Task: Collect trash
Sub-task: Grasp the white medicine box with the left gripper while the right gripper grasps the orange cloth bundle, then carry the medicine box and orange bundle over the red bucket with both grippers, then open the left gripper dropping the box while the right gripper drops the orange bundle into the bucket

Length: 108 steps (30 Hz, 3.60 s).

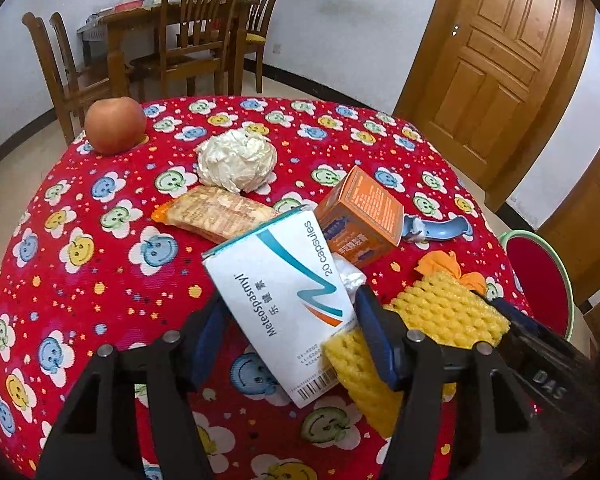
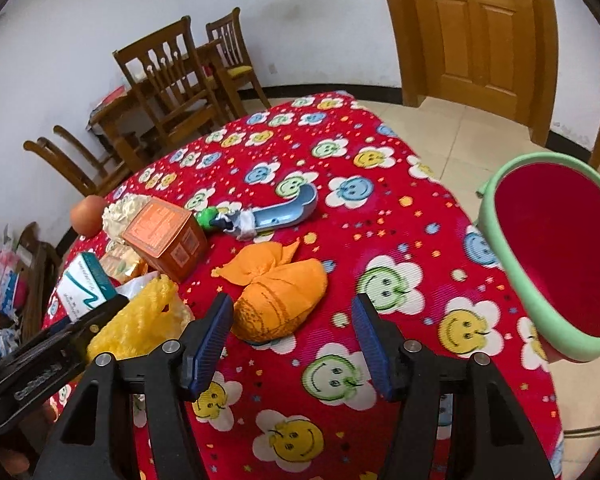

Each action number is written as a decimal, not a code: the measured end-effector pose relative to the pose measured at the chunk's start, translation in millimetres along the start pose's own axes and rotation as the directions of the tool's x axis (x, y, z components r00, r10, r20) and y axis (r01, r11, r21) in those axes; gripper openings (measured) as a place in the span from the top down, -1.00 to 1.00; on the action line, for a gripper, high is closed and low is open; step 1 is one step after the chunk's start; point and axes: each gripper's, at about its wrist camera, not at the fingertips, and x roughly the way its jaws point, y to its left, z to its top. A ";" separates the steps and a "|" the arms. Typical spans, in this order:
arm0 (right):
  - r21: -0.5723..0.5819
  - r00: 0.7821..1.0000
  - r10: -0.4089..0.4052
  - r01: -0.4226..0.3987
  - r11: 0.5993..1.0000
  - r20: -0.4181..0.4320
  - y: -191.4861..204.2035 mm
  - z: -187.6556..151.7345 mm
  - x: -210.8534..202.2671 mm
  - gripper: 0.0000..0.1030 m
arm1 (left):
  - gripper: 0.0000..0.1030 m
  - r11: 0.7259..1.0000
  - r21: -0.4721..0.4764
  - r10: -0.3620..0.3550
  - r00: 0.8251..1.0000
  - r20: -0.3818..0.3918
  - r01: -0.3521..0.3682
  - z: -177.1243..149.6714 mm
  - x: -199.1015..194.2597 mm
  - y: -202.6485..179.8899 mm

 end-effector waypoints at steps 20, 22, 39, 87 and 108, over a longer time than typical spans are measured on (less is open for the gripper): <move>-0.029 0.997 0.007 -0.005 1.000 0.075 6.2 -7.1 -25.0 0.40 | -0.22 1.000 -0.009 -0.011 0.990 0.143 0.013 7.4 -67.9 7.6; -0.026 0.995 0.012 -0.009 1.000 0.094 4.7 -6.7 -35.0 0.40 | -0.22 1.000 -0.011 -0.013 0.987 0.158 0.015 7.9 -75.1 7.3; 0.007 0.973 -0.029 0.029 1.000 0.230 -24.7 -9.4 -113.3 0.39 | -0.22 0.995 0.058 -0.092 0.983 0.160 0.084 1.2 -95.6 -29.2; 0.323 0.947 -0.285 0.226 0.919 0.148 -213.9 -17.3 -111.8 0.25 | -0.22 0.876 0.389 -0.277 0.958 -0.078 0.285 3.1 10.3 -248.9; 0.404 0.925 -0.342 0.252 0.879 0.168 -237.8 -33.6 -140.5 0.07 | -0.23 0.825 0.469 -0.278 0.949 -0.148 0.315 -11.1 47.6 -302.4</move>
